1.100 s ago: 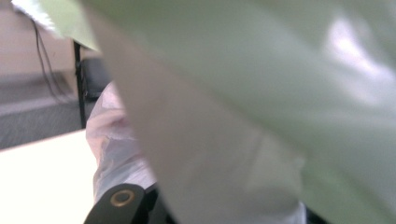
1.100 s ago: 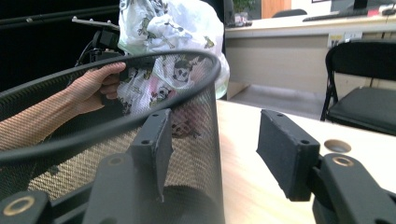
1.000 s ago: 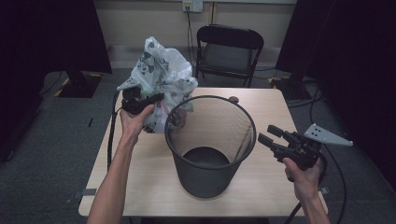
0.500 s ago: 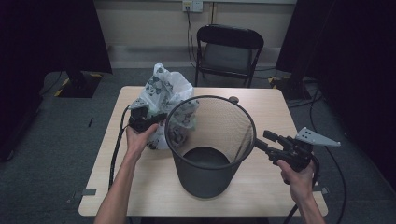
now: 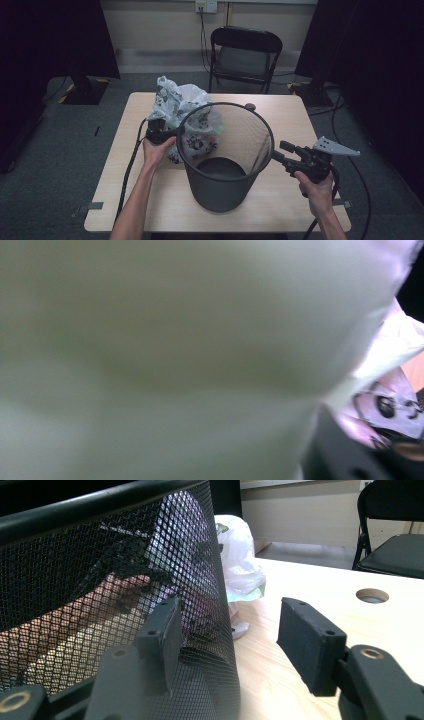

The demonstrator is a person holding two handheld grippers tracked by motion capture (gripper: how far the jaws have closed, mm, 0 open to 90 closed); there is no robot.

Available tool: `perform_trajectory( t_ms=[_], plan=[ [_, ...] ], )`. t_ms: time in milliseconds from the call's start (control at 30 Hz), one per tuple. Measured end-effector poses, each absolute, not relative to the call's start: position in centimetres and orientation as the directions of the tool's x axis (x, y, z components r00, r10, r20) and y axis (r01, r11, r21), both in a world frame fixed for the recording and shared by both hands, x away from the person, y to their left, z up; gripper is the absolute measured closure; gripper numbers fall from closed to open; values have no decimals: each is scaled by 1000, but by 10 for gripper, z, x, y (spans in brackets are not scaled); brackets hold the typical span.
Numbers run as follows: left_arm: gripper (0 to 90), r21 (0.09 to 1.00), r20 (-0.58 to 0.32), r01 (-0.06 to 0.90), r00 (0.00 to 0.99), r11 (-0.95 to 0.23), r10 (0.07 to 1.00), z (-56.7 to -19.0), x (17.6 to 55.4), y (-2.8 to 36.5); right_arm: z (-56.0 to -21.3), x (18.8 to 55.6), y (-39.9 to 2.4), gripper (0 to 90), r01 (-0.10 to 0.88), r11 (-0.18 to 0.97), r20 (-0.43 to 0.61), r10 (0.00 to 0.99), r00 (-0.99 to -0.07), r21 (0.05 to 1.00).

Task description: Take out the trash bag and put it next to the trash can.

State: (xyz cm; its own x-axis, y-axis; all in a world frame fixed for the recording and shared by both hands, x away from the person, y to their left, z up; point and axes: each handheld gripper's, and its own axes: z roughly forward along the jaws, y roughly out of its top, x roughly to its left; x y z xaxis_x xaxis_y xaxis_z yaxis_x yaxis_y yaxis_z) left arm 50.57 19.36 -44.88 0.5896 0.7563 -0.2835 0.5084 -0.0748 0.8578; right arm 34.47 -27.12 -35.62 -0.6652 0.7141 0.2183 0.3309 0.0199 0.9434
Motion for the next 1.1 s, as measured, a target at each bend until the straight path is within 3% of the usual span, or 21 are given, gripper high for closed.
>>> perform_trajectory(
  t_ms=[33,167,200,300,567,600,667,733,833,1033,1067,1100],
  plan=[
    [530,858,-284,508,590,-75,756,-449,506,194,-356,345,-271,430,330,20,218,714,-666,944],
    [304,845,-316,534,554,-37,770,-438,500,209,-356,344,-271,428,329,21,217,712,-668,944],
    [295,854,-343,520,550,9,761,-434,493,216,-356,344,-270,427,329,22,219,707,-673,944],
    [206,851,-336,526,545,0,768,-432,489,219,-356,345,-269,427,330,22,219,708,-672,944],
    [156,854,-314,520,543,-18,778,-420,475,232,-357,345,-269,427,336,24,221,711,-668,942],
    [167,854,-310,520,543,-23,780,-419,473,234,-357,345,-269,426,336,25,220,710,-668,942],
    [294,853,-295,520,544,-40,785,-420,469,236,-358,345,-269,426,337,24,221,710,-669,941],
    [609,859,-282,510,561,-56,778,-423,467,238,-357,345,-269,425,337,25,221,709,-670,941],
    [851,865,-292,500,587,-54,755,-423,470,234,-357,345,-269,423,334,27,218,708,-672,942],
    [878,903,-270,428,635,-39,724,-405,481,207,-358,347,-270,424,340,20,226,709,-668,940],
    [828,898,-261,438,616,-48,744,-405,483,204,-358,347,-270,425,339,22,225,709,-669,940],
    [630,889,-252,454,595,-60,763,-405,484,202,-358,347,-270,426,340,21,225,709,-669,940]
  ],
)
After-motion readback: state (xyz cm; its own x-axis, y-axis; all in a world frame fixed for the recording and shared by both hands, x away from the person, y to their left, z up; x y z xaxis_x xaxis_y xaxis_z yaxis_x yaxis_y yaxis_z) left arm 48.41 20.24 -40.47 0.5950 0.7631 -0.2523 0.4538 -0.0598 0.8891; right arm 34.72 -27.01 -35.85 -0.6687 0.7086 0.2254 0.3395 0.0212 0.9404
